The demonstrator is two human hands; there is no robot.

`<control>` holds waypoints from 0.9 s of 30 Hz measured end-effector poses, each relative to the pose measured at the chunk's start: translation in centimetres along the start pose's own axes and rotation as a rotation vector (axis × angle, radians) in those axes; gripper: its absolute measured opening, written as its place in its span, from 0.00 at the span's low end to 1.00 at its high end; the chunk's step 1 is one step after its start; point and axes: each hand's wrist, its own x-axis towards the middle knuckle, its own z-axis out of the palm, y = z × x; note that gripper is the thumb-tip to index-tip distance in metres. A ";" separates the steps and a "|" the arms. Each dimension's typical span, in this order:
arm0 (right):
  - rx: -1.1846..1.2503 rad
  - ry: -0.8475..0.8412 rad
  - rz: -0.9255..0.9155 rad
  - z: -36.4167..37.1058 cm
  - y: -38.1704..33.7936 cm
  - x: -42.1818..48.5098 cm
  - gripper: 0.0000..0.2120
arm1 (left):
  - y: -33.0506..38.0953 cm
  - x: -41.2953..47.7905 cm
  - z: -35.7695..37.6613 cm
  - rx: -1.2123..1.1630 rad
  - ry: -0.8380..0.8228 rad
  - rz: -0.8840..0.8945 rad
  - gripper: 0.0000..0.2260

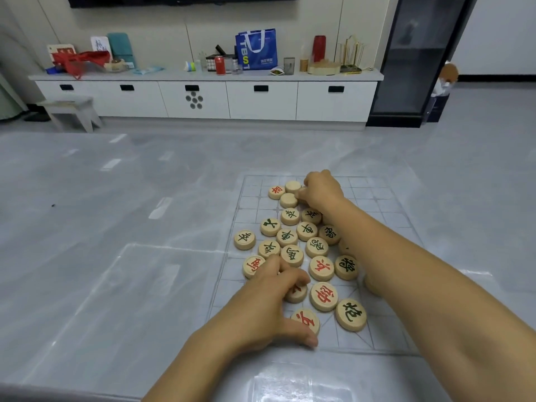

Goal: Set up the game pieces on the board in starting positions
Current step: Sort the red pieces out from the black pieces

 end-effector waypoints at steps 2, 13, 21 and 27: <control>0.084 0.063 -0.062 -1.0 0.4 -1.3 0.06 | -0.1 0.2 0.0 0.030 0.063 -0.013 0.32; -0.067 0.010 -0.565 -4.6 9.1 -18.2 0.14 | 0.4 0.5 1.1 0.235 0.301 0.113 0.27; -0.278 0.173 -0.690 -3.0 10.4 -18.9 0.17 | 0.8 1.4 2.0 0.276 0.241 0.149 0.35; -0.121 0.114 -0.688 -2.1 10.2 -18.8 0.11 | 1.6 1.4 2.9 0.264 0.188 0.159 0.40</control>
